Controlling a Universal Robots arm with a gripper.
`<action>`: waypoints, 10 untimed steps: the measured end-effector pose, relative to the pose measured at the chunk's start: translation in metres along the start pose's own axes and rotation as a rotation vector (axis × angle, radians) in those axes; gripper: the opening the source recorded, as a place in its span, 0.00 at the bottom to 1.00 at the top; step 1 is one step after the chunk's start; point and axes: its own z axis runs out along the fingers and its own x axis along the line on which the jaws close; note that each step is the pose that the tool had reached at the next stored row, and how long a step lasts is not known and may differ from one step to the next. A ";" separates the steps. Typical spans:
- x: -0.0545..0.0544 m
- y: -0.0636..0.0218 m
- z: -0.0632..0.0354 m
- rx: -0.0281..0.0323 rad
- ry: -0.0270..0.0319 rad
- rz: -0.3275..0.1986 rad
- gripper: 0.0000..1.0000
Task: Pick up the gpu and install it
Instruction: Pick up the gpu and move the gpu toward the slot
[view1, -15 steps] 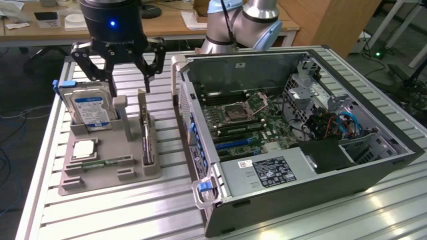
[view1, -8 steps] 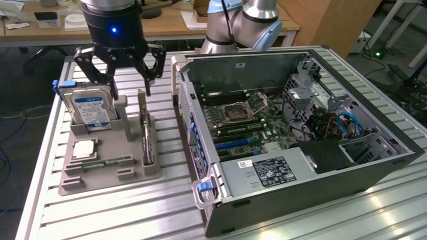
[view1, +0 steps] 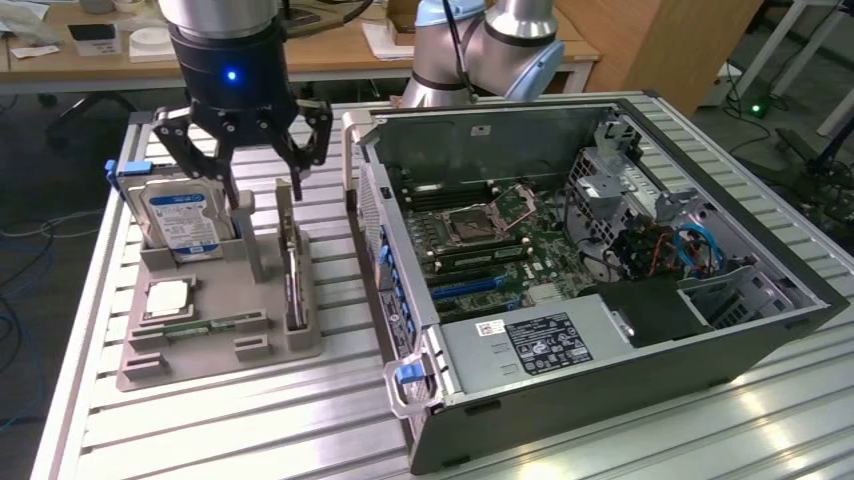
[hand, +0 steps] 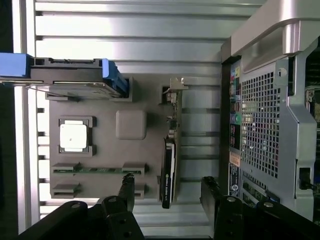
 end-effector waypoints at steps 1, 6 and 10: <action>0.000 -0.0001 0.0013 0.0000 0.0000 0.000 0.65; 0.000 -0.0003 0.0075 0.0002 0.0000 0.000 0.65; 0.000 -0.0005 0.0121 0.0005 0.0000 0.000 0.65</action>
